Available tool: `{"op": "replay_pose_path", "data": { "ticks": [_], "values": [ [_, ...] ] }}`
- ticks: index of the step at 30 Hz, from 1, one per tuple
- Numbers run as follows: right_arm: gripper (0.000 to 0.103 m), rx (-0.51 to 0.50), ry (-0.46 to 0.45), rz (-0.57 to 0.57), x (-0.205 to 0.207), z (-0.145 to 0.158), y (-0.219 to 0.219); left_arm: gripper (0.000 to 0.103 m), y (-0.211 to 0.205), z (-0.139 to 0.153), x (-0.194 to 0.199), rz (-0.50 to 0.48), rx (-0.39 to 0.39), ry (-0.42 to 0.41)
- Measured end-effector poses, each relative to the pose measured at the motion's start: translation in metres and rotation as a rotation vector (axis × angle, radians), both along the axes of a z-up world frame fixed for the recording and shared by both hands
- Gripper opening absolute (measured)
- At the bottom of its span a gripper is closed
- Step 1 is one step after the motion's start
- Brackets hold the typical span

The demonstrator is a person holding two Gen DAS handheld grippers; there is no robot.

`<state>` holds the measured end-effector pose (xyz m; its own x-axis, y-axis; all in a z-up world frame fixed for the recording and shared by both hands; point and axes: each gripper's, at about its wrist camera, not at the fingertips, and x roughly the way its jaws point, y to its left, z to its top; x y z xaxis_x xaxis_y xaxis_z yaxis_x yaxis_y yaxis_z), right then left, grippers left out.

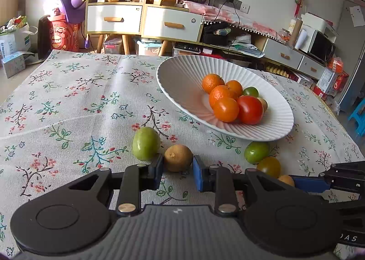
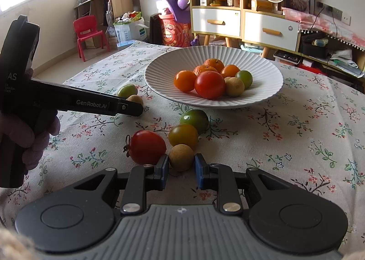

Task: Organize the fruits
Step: 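Grasp a kiwi with the left gripper while the right gripper grasps another kiwi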

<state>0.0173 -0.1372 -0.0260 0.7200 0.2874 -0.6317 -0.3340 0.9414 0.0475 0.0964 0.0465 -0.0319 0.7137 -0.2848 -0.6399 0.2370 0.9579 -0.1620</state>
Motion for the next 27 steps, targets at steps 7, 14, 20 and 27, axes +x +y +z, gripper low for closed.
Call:
{"op": "replay_pose_path", "data": {
  "ticks": [7,14,20,27],
  "values": [
    [0.022,0.005,0.013,-0.004,0.001,0.001,-0.002,0.018,-0.001,0.002,-0.003,-0.005,0.008,0.023],
    [0.022,-0.001,0.026,-0.029,0.002,0.005,-0.005,0.018,0.0,0.005,-0.009,-0.028,-0.004,0.041],
    [0.022,0.008,0.049,-0.065,0.004,0.007,-0.011,0.018,-0.001,0.006,-0.018,-0.044,-0.004,0.06],
    [0.022,-0.001,0.059,-0.089,0.004,0.012,-0.013,0.018,-0.008,0.011,-0.028,-0.072,-0.017,0.078]
  ]
}}
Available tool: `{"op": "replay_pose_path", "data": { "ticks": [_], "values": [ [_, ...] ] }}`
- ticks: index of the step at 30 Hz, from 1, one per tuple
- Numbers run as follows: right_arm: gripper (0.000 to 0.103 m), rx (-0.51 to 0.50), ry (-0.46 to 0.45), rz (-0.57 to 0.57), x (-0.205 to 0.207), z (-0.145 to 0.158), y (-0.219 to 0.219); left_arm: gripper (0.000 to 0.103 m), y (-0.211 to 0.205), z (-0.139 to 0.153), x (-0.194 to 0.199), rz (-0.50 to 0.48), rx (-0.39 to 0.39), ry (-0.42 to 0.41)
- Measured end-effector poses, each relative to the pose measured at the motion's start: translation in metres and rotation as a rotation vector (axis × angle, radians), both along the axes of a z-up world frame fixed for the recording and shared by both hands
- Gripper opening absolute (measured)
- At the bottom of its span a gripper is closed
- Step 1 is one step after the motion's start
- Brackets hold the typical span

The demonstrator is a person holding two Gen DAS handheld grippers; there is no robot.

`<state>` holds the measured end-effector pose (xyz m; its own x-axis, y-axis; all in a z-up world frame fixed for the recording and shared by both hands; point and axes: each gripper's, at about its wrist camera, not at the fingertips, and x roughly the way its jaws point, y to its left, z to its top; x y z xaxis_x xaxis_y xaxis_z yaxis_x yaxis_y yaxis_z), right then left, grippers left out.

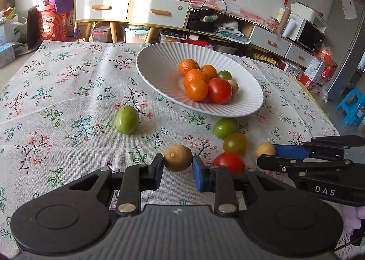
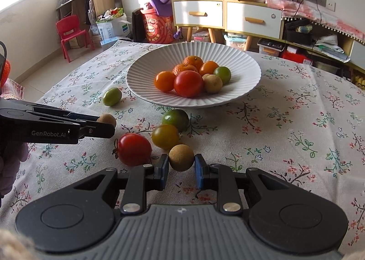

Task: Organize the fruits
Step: 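Grasp a kiwi with the left gripper while the right gripper grasps another kiwi, then carry both kiwis into the white bowl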

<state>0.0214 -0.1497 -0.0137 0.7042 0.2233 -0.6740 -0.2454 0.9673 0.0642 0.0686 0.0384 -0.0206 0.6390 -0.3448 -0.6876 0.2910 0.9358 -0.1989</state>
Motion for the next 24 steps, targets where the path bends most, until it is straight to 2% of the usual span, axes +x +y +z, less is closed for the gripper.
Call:
{"op": "replay_pose_path", "data": {
  "ticks": [12,24],
  "values": [
    [0.022,-0.019,-0.027,-0.028,0.004,0.015,-0.002,0.018,-0.016,0.019,-0.007,-0.044,-0.009,-0.021],
    [0.022,-0.023,-0.071,-0.089,0.018,0.027,-0.012,0.018,-0.026,0.034,0.005,-0.04,-0.019,-0.06]
  ]
}}
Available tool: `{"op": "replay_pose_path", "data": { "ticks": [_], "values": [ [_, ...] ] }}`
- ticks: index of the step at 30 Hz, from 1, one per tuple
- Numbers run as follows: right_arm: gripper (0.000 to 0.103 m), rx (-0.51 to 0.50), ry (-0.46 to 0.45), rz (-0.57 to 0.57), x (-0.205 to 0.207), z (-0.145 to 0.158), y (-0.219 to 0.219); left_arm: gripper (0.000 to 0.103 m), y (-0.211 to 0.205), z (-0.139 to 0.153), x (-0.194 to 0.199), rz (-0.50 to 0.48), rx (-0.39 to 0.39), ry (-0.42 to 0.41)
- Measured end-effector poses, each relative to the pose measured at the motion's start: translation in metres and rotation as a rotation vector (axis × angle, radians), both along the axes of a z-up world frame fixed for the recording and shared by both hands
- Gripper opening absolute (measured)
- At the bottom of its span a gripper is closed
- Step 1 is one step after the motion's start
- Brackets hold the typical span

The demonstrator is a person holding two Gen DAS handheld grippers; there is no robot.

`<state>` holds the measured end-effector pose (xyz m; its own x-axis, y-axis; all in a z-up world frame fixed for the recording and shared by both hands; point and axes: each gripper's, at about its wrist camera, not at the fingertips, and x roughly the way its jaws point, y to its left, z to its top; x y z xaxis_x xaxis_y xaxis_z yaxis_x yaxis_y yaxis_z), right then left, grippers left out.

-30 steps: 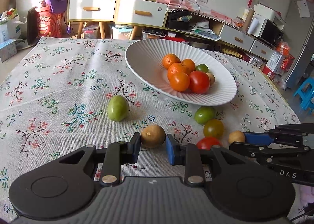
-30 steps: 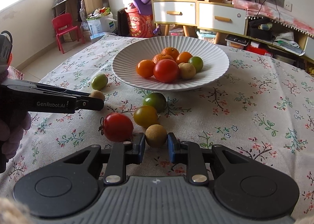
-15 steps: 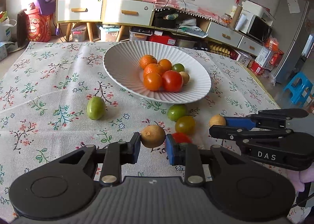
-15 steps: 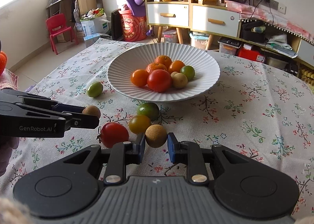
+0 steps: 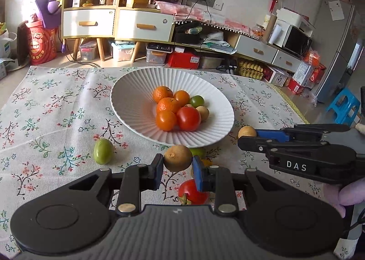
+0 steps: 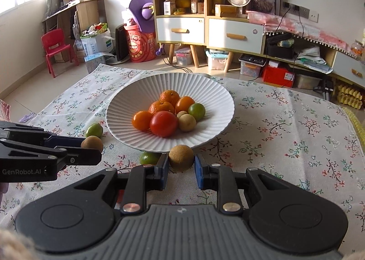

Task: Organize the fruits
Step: 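Carry both kiwis into the white bowl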

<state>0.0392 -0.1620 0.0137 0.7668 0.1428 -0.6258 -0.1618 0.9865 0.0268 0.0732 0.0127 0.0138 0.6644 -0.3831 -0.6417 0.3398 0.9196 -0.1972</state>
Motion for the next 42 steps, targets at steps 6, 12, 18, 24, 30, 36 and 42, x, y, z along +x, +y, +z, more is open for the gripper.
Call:
{"op": "replay_pose_path", "data": {
  "ticks": [6,12,18,24,30,36,42],
  "values": [
    [0.022,-0.004,-0.006,-0.01,0.008,0.001,-0.005,0.018,-0.002,0.002,0.012,0.009,0.019,-0.014],
    [0.022,-0.016,-0.031,0.033,0.024,0.008,-0.009,0.018,-0.001,0.003,0.033,0.012,0.051,-0.05],
    [0.022,-0.034,-0.054,0.066,0.05,0.009,-0.009,0.018,-0.002,0.003,0.058,-0.001,0.066,-0.092],
    [0.022,0.001,-0.026,0.072,0.08,0.005,-0.01,0.018,-0.009,-0.007,0.082,-0.013,0.083,-0.085],
    [0.022,-0.006,-0.009,0.07,0.101,-0.002,-0.01,0.018,-0.005,-0.015,0.095,0.001,0.072,-0.066],
    [0.022,0.022,0.01,0.054,0.114,-0.005,-0.011,0.018,-0.004,-0.017,0.1,0.003,0.065,-0.06],
    [0.022,0.067,0.038,0.026,0.126,-0.009,-0.011,0.018,-0.004,-0.018,0.104,0.003,0.062,-0.053]
  ]
}}
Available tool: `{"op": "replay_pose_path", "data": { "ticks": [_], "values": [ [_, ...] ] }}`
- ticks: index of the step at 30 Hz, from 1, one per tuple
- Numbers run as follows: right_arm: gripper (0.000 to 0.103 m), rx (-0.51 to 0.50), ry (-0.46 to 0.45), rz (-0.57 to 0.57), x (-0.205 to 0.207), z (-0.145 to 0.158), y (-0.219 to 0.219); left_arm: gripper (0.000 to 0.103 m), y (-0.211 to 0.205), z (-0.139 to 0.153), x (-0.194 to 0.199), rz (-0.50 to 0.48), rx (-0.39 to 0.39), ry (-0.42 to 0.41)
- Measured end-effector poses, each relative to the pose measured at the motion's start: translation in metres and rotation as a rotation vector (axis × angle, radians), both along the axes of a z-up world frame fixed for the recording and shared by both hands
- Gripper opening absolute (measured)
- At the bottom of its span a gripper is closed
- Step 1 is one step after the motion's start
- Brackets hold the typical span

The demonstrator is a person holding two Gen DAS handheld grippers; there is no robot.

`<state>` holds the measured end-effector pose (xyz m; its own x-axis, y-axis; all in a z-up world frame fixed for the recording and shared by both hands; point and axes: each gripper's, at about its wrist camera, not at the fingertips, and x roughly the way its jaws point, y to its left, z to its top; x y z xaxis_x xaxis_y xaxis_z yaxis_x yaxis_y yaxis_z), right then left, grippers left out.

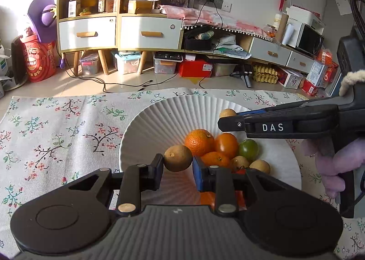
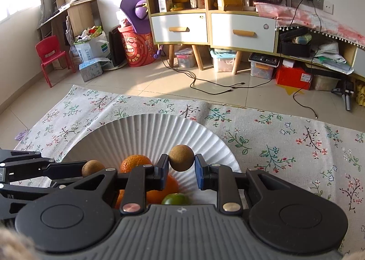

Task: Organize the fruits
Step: 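Carry both kiwis into the white bowl, then open both grippers to release the kiwis in the bowl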

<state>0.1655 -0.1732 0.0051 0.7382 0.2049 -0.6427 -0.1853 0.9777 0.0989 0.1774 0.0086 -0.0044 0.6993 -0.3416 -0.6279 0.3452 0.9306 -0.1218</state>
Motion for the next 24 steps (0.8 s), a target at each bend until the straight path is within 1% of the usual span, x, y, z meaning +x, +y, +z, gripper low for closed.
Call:
{"op": "replay_pose_path", "data": {
  "ticks": [5,16,17,20,24],
  "values": [
    [0.022,0.015,0.011,-0.002,0.005,-0.002,0.003,0.018,0.001,-0.001,0.001,-0.003,-0.005,-0.006],
    [0.022,0.014,0.021,0.012,0.011,0.0,0.008,0.018,0.003,-0.001,0.002,-0.004,-0.009,-0.01],
    [0.022,0.015,0.022,0.013,0.011,0.0,0.008,0.02,0.003,-0.001,0.002,-0.004,-0.009,-0.01],
    [0.026,0.022,0.02,0.018,0.01,0.001,0.009,0.021,0.003,-0.001,0.002,-0.001,-0.006,-0.013],
    [0.026,0.009,0.006,0.016,0.008,0.004,0.01,0.021,0.001,0.0,0.001,0.0,0.01,-0.018]
  ]
}}
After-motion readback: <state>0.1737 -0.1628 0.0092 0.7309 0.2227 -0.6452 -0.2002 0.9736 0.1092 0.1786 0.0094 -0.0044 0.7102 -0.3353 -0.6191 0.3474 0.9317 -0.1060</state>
